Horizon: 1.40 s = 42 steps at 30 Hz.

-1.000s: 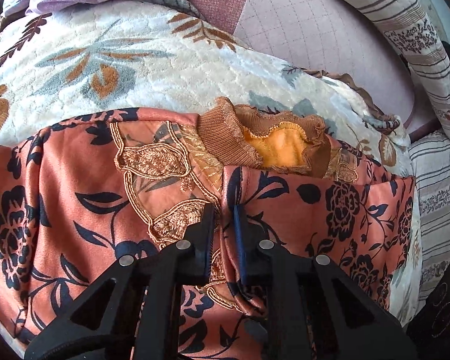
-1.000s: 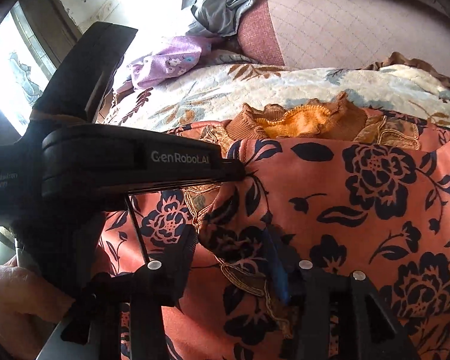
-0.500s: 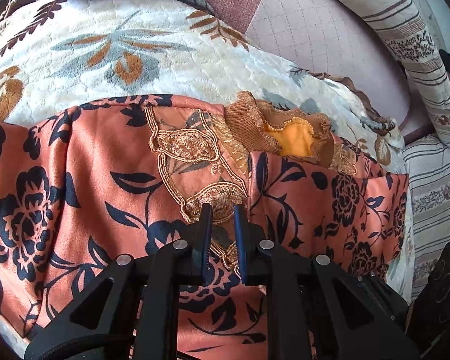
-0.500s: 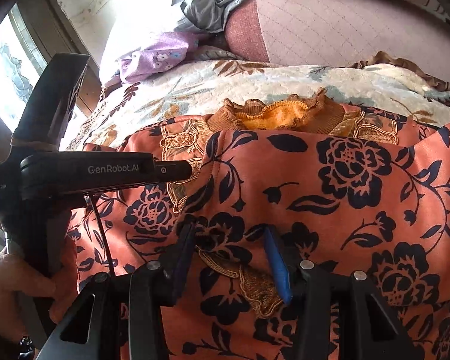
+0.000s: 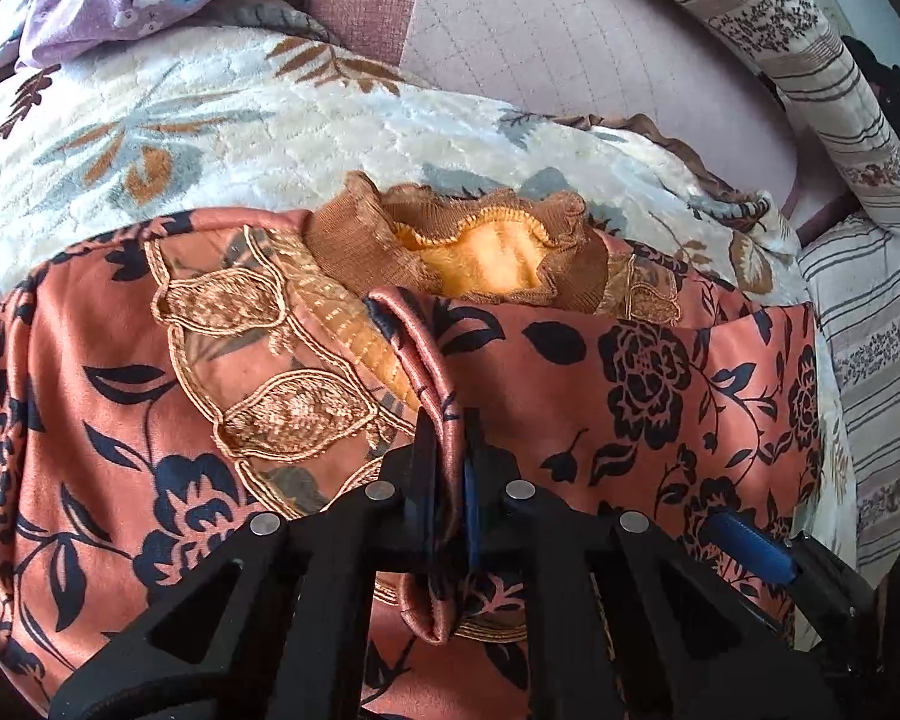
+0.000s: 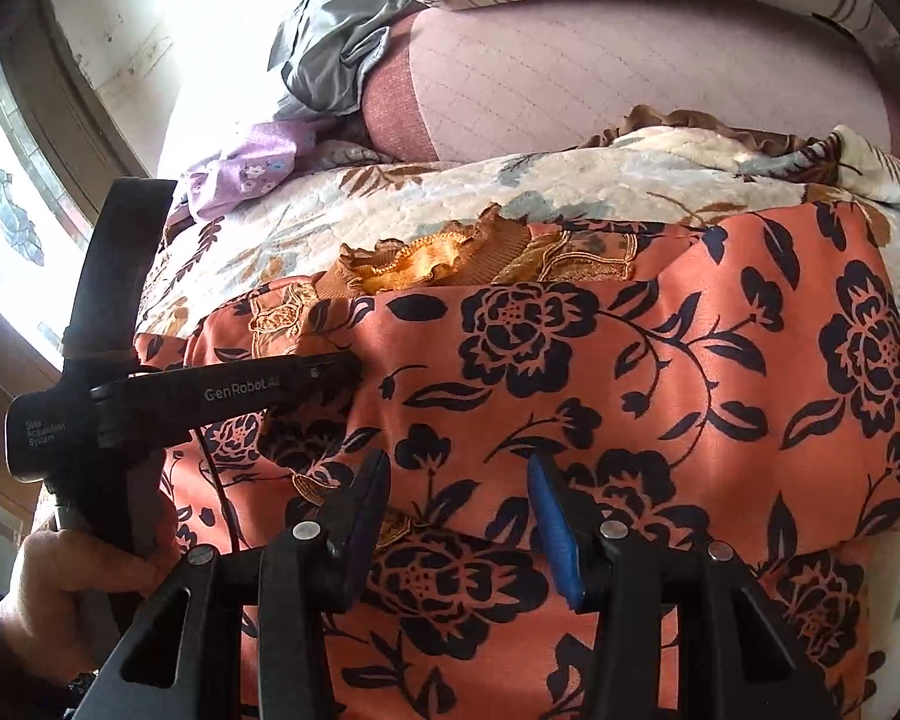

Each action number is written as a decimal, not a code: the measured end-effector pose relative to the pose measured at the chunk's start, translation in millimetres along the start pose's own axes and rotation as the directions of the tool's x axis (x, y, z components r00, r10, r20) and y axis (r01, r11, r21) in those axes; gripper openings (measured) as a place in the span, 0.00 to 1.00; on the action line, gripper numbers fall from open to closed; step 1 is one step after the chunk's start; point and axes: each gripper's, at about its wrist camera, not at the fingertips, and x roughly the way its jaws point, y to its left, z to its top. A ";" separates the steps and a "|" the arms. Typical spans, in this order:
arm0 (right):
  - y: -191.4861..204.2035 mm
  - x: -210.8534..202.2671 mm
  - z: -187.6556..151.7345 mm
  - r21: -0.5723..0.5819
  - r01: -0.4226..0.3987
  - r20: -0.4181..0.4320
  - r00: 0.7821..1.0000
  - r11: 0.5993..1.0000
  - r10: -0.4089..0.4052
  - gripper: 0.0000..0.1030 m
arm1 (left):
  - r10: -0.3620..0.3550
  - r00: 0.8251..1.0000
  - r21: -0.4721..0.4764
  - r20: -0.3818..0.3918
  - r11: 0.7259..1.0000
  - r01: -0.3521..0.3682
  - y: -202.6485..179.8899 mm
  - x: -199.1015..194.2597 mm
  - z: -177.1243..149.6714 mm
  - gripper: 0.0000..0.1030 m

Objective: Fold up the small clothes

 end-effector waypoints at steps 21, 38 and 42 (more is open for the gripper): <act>75.1 31.2 5.2 -0.126 -0.017 -0.027 1.000 0.992 0.013 0.44 | 0.016 0.998 -0.192 0.055 0.981 -0.005 132.3 -82.8 -9.8 0.28; 302.9 80.0 -19.0 -0.409 -0.302 -0.172 0.952 0.861 0.253 0.44 | 0.249 0.956 -0.696 0.157 0.715 -0.071 418.0 -238.2 -103.9 0.39; 341.9 96.6 -31.5 -0.475 -0.327 -0.205 0.944 0.817 0.259 0.44 | 0.312 0.935 -0.778 0.169 0.625 -0.068 461.2 -247.0 -118.8 0.43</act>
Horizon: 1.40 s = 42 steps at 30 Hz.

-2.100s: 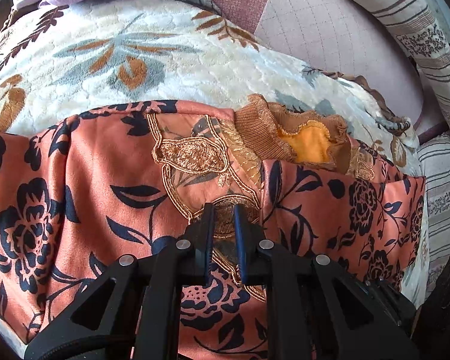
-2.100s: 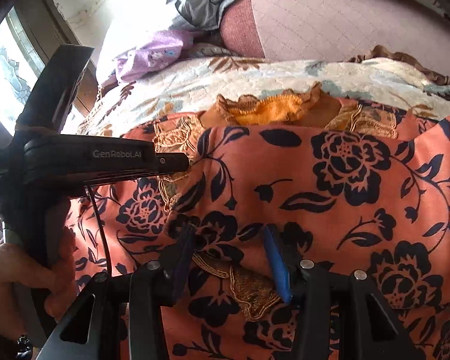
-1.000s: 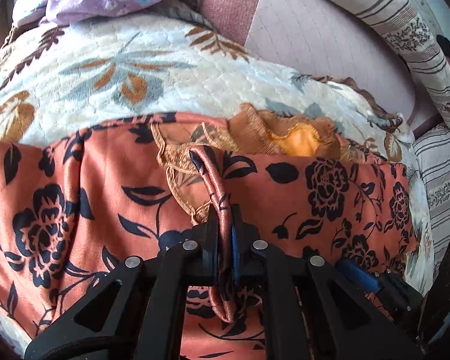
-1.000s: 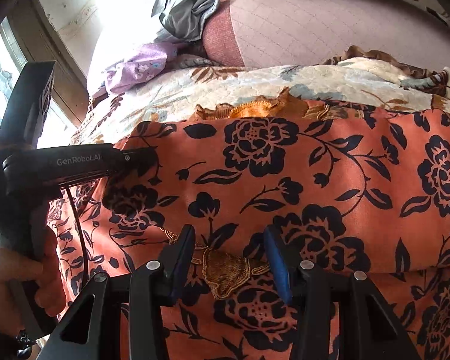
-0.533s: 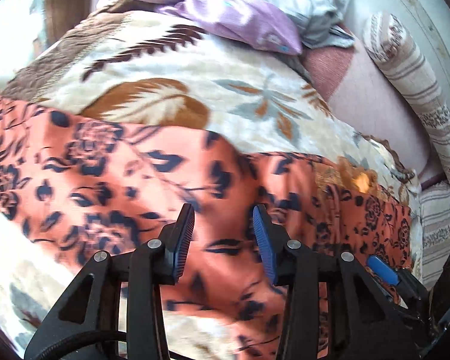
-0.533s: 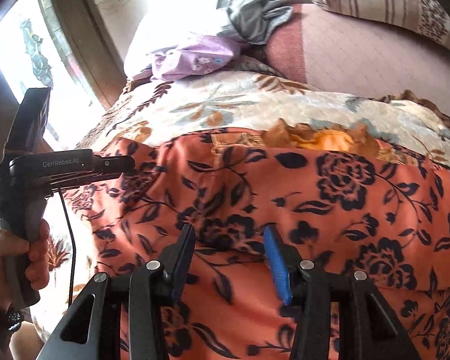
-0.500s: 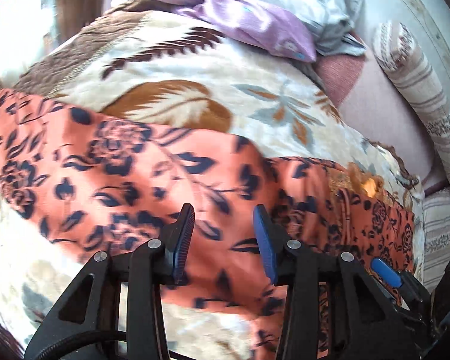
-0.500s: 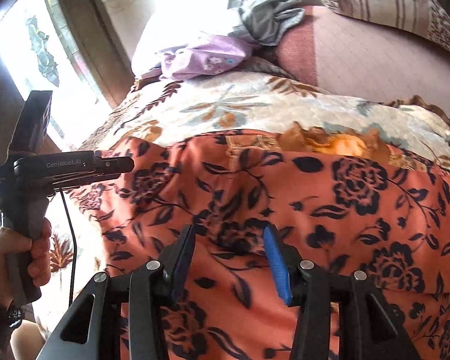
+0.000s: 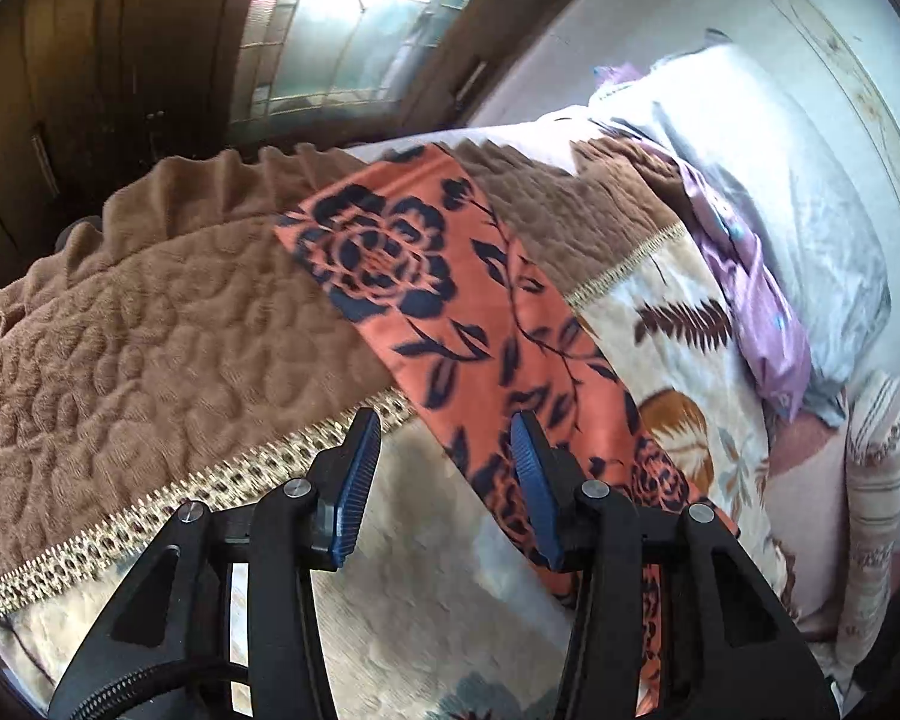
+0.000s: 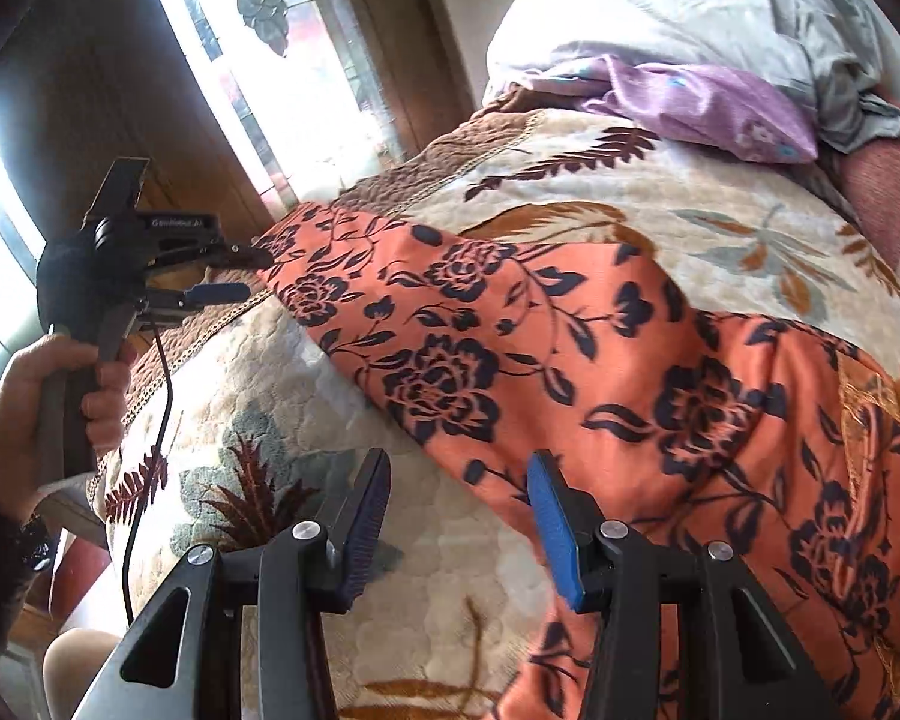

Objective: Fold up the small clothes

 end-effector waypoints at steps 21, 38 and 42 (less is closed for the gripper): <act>35.5 80.2 19.5 -0.173 0.155 -0.040 0.986 0.973 -0.164 0.06 | -0.025 0.997 0.143 0.066 0.990 0.016 -23.5 33.0 27.8 0.05; -128.1 -69.4 -28.3 0.329 0.156 0.087 0.977 0.931 -0.194 0.58 | -0.318 0.919 0.671 -0.231 0.632 0.388 -303.5 -8.5 -169.1 0.05; -202.1 -117.2 -73.5 0.460 0.260 0.045 0.948 0.849 -0.315 0.58 | -0.272 0.904 0.714 -0.330 0.554 0.427 -349.8 27.6 -250.4 0.05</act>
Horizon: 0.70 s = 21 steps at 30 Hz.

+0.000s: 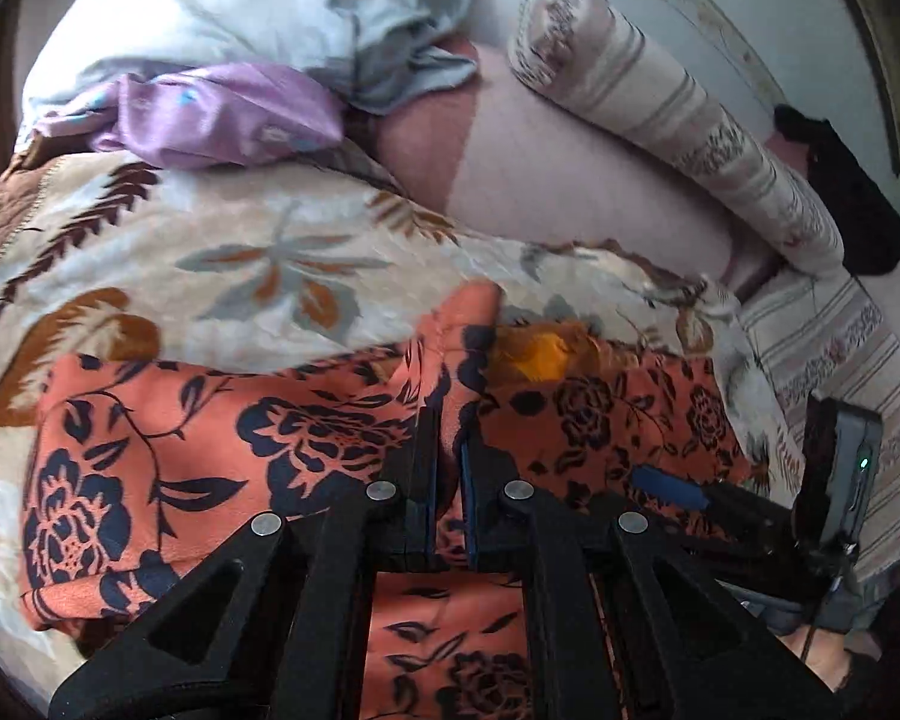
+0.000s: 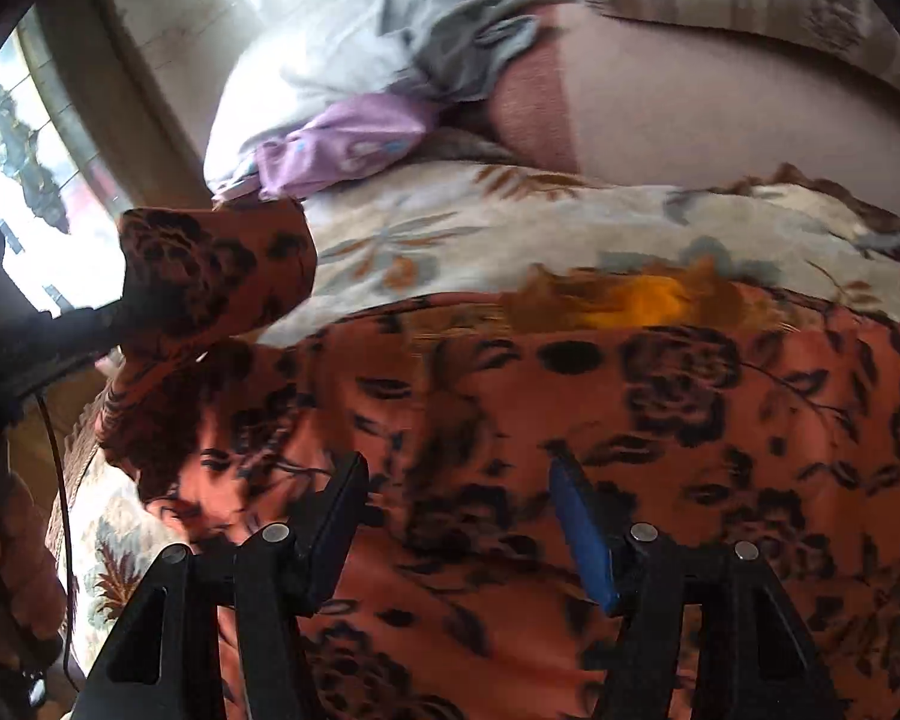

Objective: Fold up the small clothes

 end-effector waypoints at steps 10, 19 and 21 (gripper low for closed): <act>-136.7 -48.9 -16.3 0.317 -0.085 0.049 0.996 0.945 0.073 0.58 | -0.061 0.983 0.095 -0.172 0.992 0.078 -120.4 110.5 -53.6 0.05; -131.7 -9.9 -20.8 0.406 -0.226 0.010 0.970 0.886 0.243 0.58 | -0.074 0.987 0.127 -0.144 0.988 0.092 -93.2 49.0 -61.3 0.35; -124.2 -1.5 -20.8 0.406 -0.234 0.004 0.967 0.883 0.254 0.58 | -0.044 0.994 0.126 -0.100 0.990 0.057 -73.1 23.7 -64.9 0.47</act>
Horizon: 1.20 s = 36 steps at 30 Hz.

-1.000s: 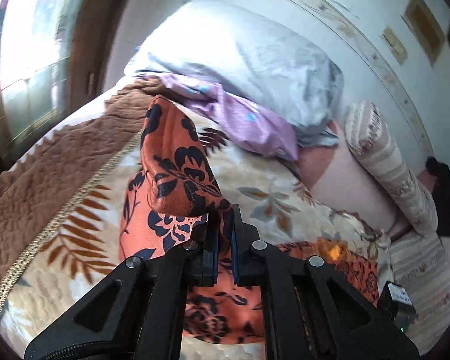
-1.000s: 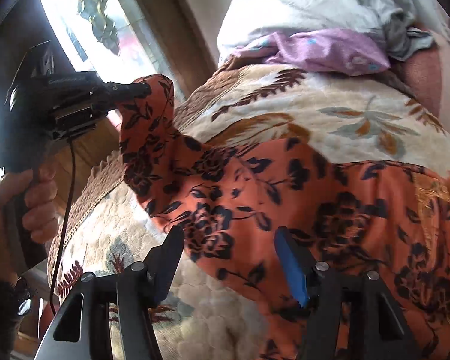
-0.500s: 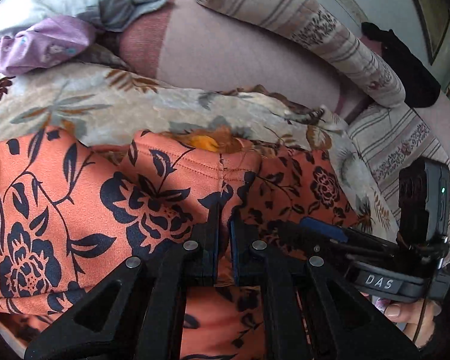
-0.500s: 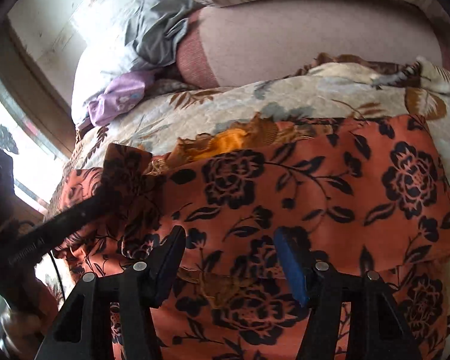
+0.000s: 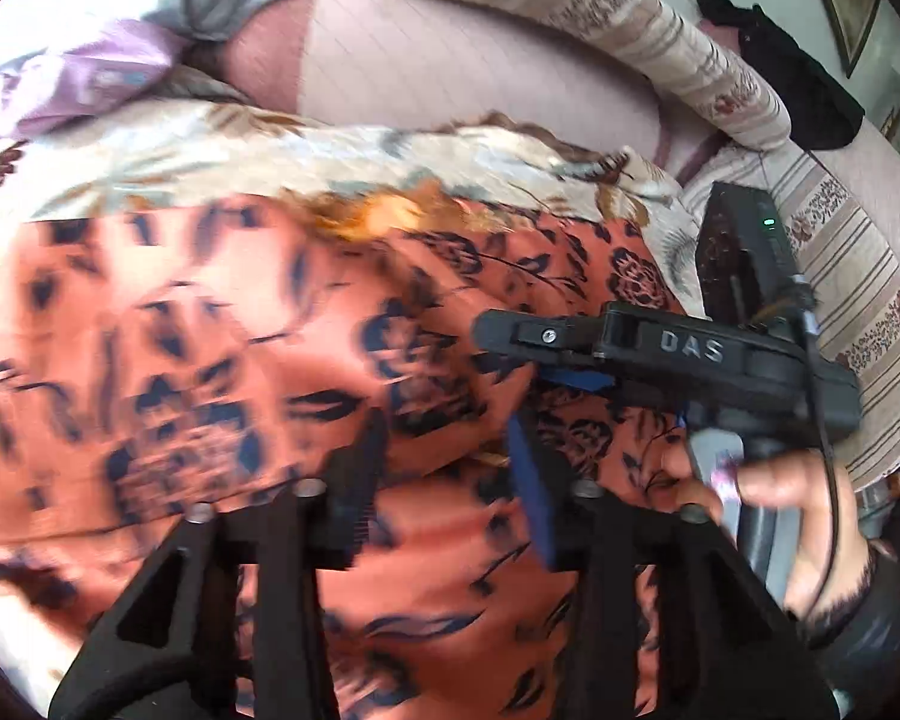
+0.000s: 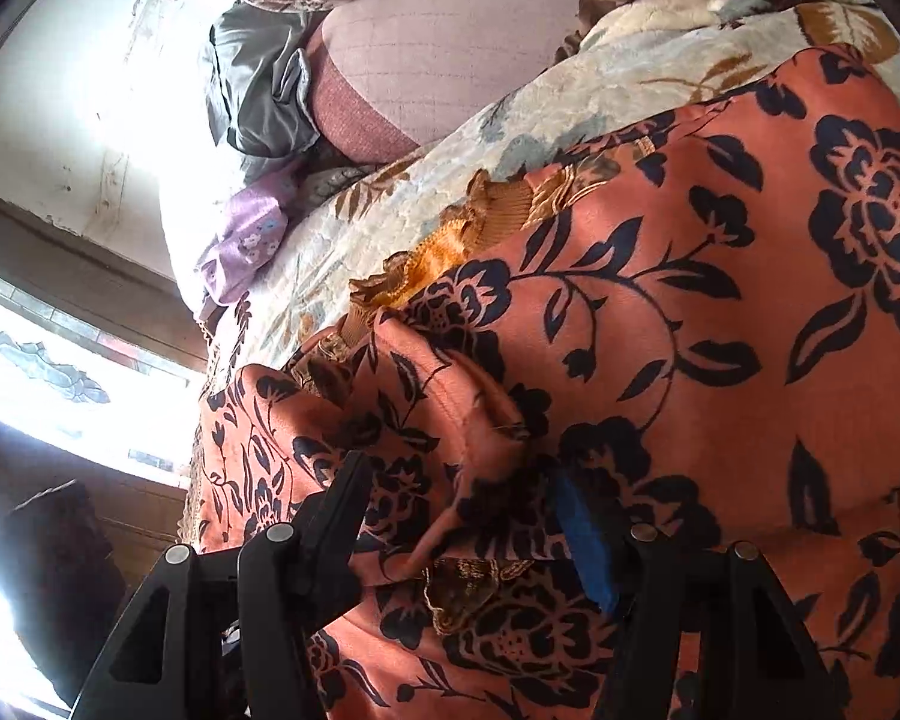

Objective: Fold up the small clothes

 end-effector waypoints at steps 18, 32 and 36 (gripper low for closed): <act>88.1 -62.5 31.2 -0.254 0.132 0.247 0.967 0.958 -0.067 0.04 | -0.066 0.993 -0.400 0.101 0.911 0.101 75.3 -31.7 -6.7 0.47; -106.1 -98.2 20.0 -0.038 0.345 0.190 0.924 0.938 -0.332 0.08 | -0.023 0.999 -0.275 -0.037 0.961 0.012 44.5 14.1 1.0 0.47; -94.9 -113.8 27.7 -0.075 0.377 0.232 0.907 0.923 -0.352 0.45 | 0.072 0.997 -0.227 -0.003 0.971 -0.070 56.4 -11.8 15.9 0.47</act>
